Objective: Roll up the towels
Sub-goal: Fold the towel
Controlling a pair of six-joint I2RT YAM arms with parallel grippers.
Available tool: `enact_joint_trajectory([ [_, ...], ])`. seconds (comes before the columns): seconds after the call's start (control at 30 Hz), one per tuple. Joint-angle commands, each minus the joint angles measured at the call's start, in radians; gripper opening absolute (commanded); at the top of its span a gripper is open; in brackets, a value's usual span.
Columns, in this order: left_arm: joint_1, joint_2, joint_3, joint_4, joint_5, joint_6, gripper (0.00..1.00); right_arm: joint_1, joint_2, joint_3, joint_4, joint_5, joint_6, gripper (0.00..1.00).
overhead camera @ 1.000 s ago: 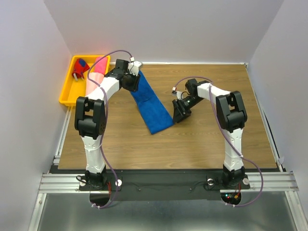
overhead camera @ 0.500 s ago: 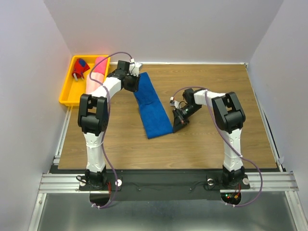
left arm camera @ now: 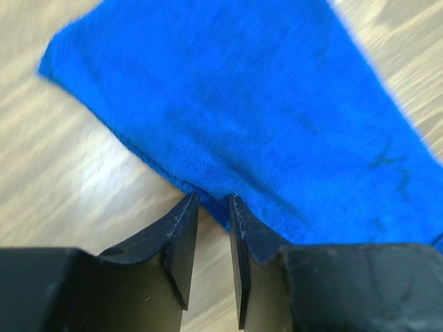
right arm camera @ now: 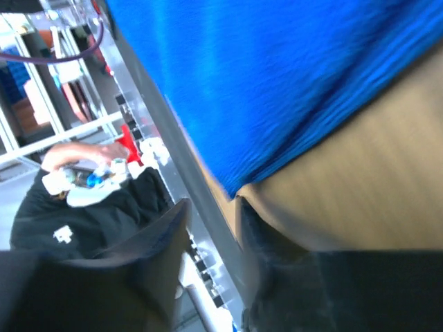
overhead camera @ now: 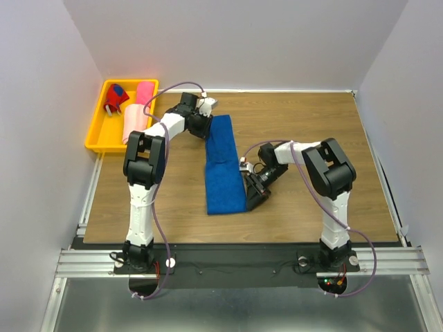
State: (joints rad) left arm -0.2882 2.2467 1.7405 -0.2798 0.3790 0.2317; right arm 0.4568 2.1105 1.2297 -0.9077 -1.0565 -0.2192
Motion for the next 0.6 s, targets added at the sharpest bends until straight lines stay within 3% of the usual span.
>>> enact_joint_trajectory([
  [0.0, -0.006, -0.027, 0.064, -0.009, 0.079, 0.029, 0.39, -0.004, -0.13, -0.009, 0.012, -0.01, -0.005, 0.47],
  [0.03, -0.006, -0.082, 0.045, 0.007, 0.087, 0.032, 0.42, -0.004, -0.154, -0.01, 0.012, 0.006, 0.0, 0.59],
  [0.13, 0.0, -0.256, -0.06, 0.074, 0.097, 0.061, 0.5, -0.02, -0.263, -0.003, 0.007, 0.041, 0.014, 0.63],
  [0.2, 0.0, -0.411, -0.151, 0.115, 0.069, 0.086, 0.71, -0.033, -0.332, 0.014, 0.009, 0.074, 0.015, 0.64],
  [0.27, 0.0, -0.513, -0.215, 0.134, 0.051, 0.112, 0.99, -0.035, -0.359, 0.069, 0.009, 0.107, 0.014, 0.64],
  [0.47, -0.006, -0.896, -0.583, 0.183, 0.037, 0.253, 0.99, -0.035, -0.259, 0.264, 0.038, 0.144, 0.056, 0.54],
  [0.57, -0.015, -1.027, -0.706, 0.039, 0.13, 0.43, 0.99, -0.033, -0.198, 0.336, 0.064, 0.113, 0.098, 0.45],
])
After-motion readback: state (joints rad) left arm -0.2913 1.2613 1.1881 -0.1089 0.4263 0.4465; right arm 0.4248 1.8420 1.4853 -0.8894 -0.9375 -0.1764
